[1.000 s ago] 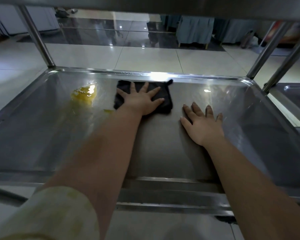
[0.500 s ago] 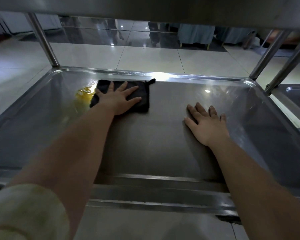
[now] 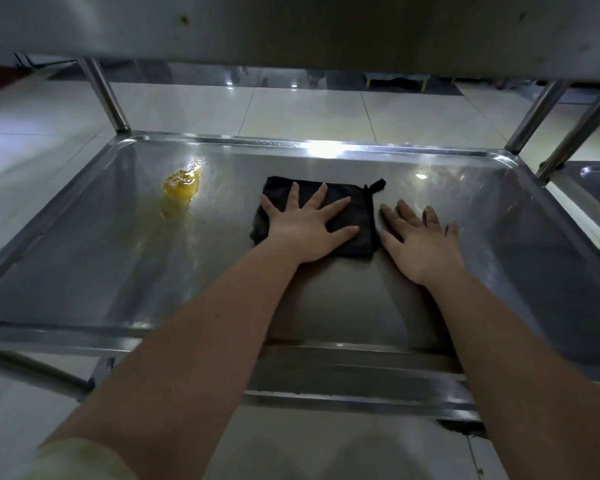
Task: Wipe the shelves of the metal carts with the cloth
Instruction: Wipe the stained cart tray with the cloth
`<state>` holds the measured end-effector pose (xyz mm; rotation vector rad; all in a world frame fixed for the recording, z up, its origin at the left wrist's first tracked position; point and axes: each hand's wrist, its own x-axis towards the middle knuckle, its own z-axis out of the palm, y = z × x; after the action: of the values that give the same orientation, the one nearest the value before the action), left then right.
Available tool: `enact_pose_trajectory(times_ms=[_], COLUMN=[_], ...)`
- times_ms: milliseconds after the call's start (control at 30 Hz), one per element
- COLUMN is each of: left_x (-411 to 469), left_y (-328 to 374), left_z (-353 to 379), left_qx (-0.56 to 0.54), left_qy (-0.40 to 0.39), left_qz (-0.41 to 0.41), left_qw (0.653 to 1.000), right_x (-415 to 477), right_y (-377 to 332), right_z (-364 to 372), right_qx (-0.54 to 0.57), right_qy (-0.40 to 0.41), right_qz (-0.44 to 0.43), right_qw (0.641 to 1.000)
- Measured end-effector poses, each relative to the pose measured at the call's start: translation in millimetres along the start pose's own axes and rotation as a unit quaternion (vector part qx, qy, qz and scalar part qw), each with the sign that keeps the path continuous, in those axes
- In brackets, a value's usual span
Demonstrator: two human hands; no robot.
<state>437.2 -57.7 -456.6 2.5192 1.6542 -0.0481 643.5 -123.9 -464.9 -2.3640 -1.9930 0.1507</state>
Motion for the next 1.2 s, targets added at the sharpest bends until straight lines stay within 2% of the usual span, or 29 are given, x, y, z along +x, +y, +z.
enact_pose_trajectory(times_ms=[67, 233, 300, 433, 667, 733, 833, 1000, 1100, 1200], left_x=[-10, -41, -51, -50, -56, -68, -91, -122, -129, -133], left_y=[-32, -148, -173, -153, -24, -29, -75, -171, -173, -135], left_z=[-2, -7, -9, -10, 5, 8, 8, -8, -9, -3], left_qx=[0.000, 0.011, 0.014, 0.007, 0.001, -0.009, -0.007, -0.014, -0.007, -0.004], left_qy=[0.010, 0.022, 0.014, 0.010, 0.004, 0.016, 0.041, 0.019, 0.005, 0.017], left_qz=[-0.011, -0.114, -0.134, -0.144, -0.009, 0.005, -0.009, -0.150, -0.165, -0.135], left_qw=[1.000, 0.993, 0.991, 0.990, 1.000, 1.000, 0.999, 0.988, 0.986, 0.991], right_x=[0, 0, 0, 0, -3, -4, -5, -5, -5, -4], right_y=[0, -4, -8, -11, -6, -5, -6, -8, -6, -5], right_z=[-1, -2, -1, 2, -1, -3, -3, -3, -1, 0], right_qx=[-0.003, -0.009, -0.012, -0.016, -0.003, 0.008, 0.010, 0.008, 0.007, -0.001], right_qy=[-0.004, -0.008, -0.009, -0.012, -0.009, -0.010, -0.010, -0.015, -0.018, -0.020], right_qz=[-0.001, -0.002, -0.001, 0.006, -0.001, -0.002, -0.001, -0.002, 0.003, 0.005], right_qw=[1.000, 1.000, 1.000, 1.000, 1.000, 1.000, 1.000, 1.000, 1.000, 1.000])
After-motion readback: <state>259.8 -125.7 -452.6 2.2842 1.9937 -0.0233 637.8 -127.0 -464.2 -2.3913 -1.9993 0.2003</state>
